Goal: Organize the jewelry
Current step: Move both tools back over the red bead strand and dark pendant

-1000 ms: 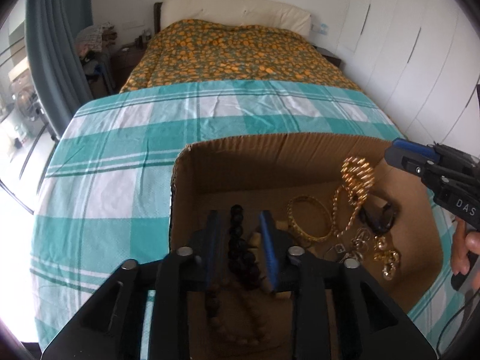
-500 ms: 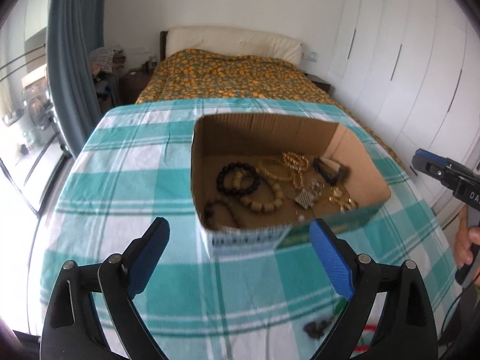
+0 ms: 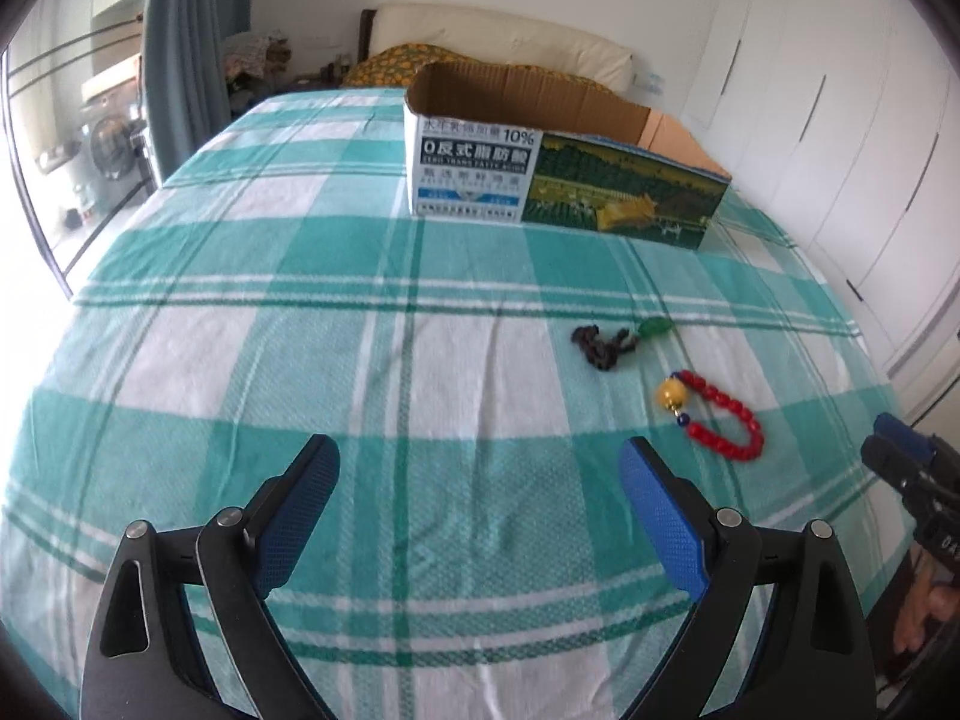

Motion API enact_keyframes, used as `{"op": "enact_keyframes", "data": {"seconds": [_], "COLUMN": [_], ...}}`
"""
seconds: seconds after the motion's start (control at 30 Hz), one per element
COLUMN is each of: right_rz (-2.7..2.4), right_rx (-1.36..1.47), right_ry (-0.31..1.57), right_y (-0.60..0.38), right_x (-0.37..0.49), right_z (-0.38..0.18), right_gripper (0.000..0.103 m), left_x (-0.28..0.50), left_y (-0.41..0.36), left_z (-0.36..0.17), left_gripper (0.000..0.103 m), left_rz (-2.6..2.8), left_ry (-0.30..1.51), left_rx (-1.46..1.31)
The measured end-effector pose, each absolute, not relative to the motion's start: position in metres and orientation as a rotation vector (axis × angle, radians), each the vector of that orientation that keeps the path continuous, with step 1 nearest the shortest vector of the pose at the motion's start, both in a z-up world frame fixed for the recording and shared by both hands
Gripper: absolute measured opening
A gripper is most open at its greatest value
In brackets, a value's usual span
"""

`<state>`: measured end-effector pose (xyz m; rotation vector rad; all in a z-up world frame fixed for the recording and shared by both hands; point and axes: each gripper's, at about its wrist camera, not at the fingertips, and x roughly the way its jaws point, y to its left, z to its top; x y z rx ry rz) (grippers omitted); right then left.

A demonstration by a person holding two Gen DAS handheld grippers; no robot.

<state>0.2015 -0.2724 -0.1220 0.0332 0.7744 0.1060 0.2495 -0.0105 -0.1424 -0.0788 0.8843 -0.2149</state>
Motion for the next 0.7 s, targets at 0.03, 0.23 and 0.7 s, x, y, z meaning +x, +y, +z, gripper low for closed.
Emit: {"op": "enact_keyframes", "data": {"seconds": [0.03, 0.23, 0.7], "right_rz": [0.106, 0.126, 0.136], "right_rx": [0.022, 0.024, 0.025], "right_ry": [0.776, 0.765, 0.761], "right_y": [-0.271, -0.266, -0.261], "right_x": [0.196, 0.173, 0.162], "right_z": [-0.124, -0.134, -0.142], "right_gripper": [0.056, 0.056, 0.056], "left_x": [0.245, 0.226, 0.220], "left_y": [-0.010, -0.011, -0.004], "left_z": [-0.147, -0.157, -0.160], "left_gripper": [0.095, 0.095, 0.095], "left_rz": [-0.214, -0.196, -0.159], "left_ry": [0.895, 0.903, 0.893], "left_rx": [-0.087, -0.082, -0.068]}}
